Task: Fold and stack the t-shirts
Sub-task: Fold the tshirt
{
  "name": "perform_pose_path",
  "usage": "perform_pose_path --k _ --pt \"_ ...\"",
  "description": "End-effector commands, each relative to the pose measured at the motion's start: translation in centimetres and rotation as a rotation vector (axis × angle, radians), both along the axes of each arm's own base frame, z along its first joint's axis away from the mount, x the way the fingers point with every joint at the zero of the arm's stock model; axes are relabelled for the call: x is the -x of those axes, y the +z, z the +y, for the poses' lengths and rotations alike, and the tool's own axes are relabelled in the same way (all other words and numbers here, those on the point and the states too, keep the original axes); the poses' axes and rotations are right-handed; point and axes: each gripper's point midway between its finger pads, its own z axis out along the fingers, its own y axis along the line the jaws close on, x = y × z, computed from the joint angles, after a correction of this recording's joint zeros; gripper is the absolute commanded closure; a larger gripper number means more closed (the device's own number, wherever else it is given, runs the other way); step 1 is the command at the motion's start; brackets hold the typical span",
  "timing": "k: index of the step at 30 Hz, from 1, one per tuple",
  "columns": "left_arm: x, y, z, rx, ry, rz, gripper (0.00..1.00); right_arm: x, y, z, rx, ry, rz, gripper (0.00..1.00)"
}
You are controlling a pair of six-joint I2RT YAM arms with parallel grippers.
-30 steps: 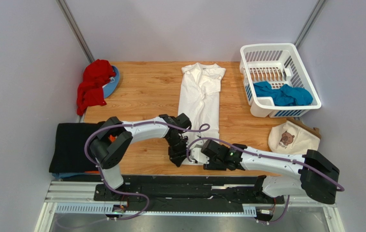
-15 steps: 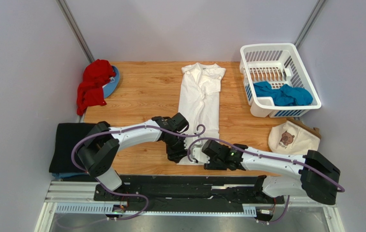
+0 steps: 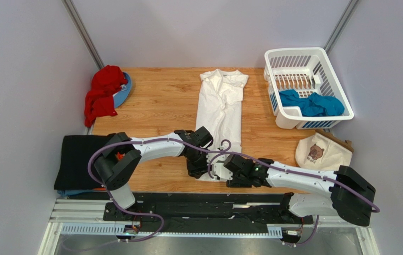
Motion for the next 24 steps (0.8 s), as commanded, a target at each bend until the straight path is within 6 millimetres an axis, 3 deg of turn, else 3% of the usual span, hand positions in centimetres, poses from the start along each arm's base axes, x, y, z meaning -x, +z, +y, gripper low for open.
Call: perform_pose_path --k 1,4,12,17,24 --pt "1.5 -2.6 1.1 -0.108 -0.035 0.015 0.57 -1.2 0.6 1.2 -0.068 -0.019 -0.041 0.37" --pt "1.4 -3.2 1.6 -0.151 -0.038 -0.002 0.64 -1.0 0.5 1.5 -0.075 -0.014 -0.022 0.37" --pt "1.6 -3.5 2.1 -0.176 -0.042 0.004 0.64 -0.7 1.6 2.8 -0.11 -0.004 0.019 0.36" --pt "1.6 -3.5 2.1 -0.181 -0.041 0.003 0.64 -0.9 2.5 3.8 -0.131 -0.001 0.029 0.27" --pt "1.7 -3.6 2.0 -0.178 -0.047 0.01 0.64 -1.3 2.4 4.6 -0.144 0.009 0.024 0.26"
